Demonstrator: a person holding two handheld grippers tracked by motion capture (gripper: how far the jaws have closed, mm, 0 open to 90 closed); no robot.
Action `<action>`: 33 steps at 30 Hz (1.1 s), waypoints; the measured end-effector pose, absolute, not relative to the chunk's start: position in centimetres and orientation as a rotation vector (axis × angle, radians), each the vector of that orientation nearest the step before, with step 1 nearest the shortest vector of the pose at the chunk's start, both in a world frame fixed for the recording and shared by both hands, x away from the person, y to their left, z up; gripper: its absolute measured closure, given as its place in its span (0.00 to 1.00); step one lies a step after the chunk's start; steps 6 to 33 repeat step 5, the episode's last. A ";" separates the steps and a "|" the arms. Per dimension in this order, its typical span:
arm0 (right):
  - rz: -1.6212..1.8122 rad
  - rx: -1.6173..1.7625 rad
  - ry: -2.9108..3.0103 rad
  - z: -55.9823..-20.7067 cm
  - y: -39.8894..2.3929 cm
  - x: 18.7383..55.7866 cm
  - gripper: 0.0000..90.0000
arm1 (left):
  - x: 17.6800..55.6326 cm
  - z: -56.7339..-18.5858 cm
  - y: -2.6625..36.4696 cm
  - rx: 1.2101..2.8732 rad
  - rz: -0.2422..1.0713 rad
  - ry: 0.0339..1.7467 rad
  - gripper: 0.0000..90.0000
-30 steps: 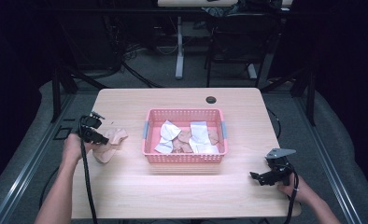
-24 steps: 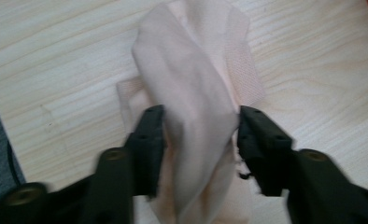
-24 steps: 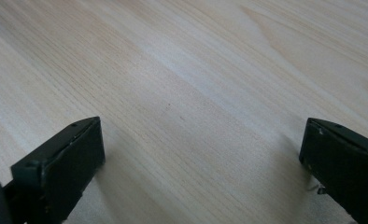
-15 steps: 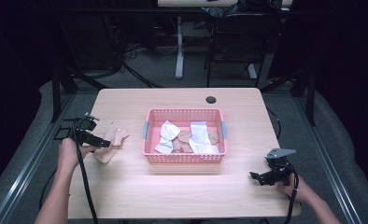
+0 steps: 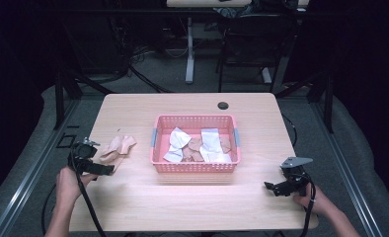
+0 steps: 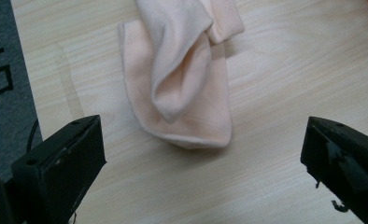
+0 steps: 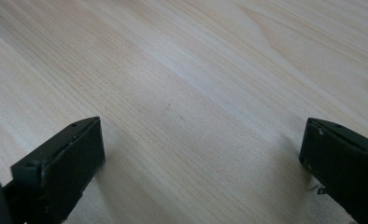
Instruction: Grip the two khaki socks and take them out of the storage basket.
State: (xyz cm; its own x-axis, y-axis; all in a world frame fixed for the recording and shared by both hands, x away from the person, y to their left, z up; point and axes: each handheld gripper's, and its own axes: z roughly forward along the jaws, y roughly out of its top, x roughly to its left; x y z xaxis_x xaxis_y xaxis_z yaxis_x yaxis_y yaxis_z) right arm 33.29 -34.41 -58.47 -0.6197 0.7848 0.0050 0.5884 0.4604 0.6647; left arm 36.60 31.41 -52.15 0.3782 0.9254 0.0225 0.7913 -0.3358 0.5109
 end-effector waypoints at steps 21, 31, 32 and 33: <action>0.919 1.166 2.420 -58.4 -34.4 33.3 0.00 | 36.5 -52.6 32.2 2.199 0.450 1.507 0.00; 0.919 1.166 2.420 -58.4 -34.4 33.3 0.00 | 36.5 -52.6 32.2 2.199 0.450 1.507 0.00; 0.919 1.166 2.420 -58.4 -34.4 33.3 0.00 | 36.5 -52.6 32.2 2.199 0.450 1.507 0.00; 0.919 1.166 2.420 -58.4 -34.4 33.3 0.00 | 36.5 -52.6 32.2 2.199 0.450 1.507 0.00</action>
